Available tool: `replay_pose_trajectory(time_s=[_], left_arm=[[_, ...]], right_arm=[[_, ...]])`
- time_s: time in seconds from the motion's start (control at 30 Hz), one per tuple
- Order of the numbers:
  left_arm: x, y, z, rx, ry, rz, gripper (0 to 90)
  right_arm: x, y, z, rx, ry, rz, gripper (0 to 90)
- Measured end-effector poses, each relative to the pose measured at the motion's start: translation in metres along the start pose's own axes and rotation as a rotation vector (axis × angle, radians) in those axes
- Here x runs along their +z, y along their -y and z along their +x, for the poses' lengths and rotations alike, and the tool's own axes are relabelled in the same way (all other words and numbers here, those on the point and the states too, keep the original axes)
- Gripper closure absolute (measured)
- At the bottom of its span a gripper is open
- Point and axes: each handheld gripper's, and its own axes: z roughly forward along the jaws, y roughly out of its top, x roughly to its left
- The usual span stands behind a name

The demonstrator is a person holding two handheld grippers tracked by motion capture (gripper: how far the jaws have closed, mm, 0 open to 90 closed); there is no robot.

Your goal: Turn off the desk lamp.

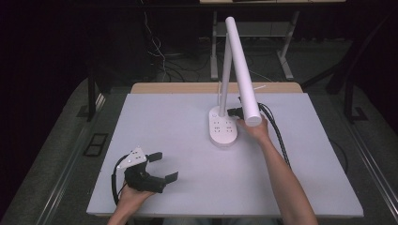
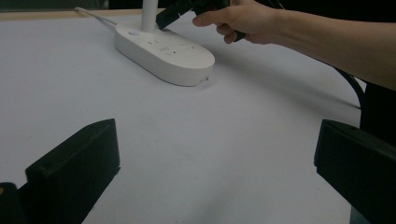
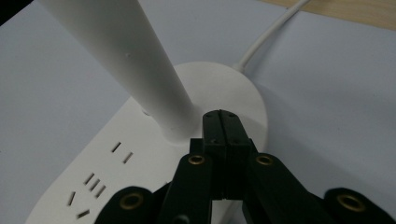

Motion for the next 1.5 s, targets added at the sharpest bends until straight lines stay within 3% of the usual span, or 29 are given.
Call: replay_pose_trajectory(time_s=[0.13, 0.27, 0.4, 1.27, 1.3, 1.33, 1.5], left_arm=[[0.000, 0.000, -0.001, 0.002, 0.000, 0.000, 0.0], [-0.001, 0.000, 0.000, -0.002, 0.000, -0.003, 0.0], [-0.001, 0.000, 0.002, -0.003, -0.002, -0.001, 0.0], [0.000, 0.000, 0.000, -0.005, 0.001, -0.001, 0.0], [0.000, 0.000, 0.000, -0.005, 0.000, -0.001, 0.0], [0.000, 0.000, 0.000, -0.005, 0.000, -0.001, 0.0], [0.001, 0.000, 0.000, -0.006, 0.002, -0.002, 0.0]], right_arm=[[0.000, 0.000, 0.003, -0.021, 0.024, 0.004, 90.0], [-0.001, 0.003, 0.000, 0.009, -0.001, -0.019, 90.0], [-0.005, 0.002, 0.000, 0.008, -0.009, -0.026, 90.0], [-0.061, 0.004, 0.006, -0.029, -0.042, -0.072, 89.8], [-0.064, 0.005, 0.006, -0.025, -0.046, -0.072, 88.9], [-0.066, 0.006, 0.007, -0.024, -0.041, -0.080, 80.3], [-0.080, 0.011, 0.013, -0.036, -0.054, -0.082, 71.6]])
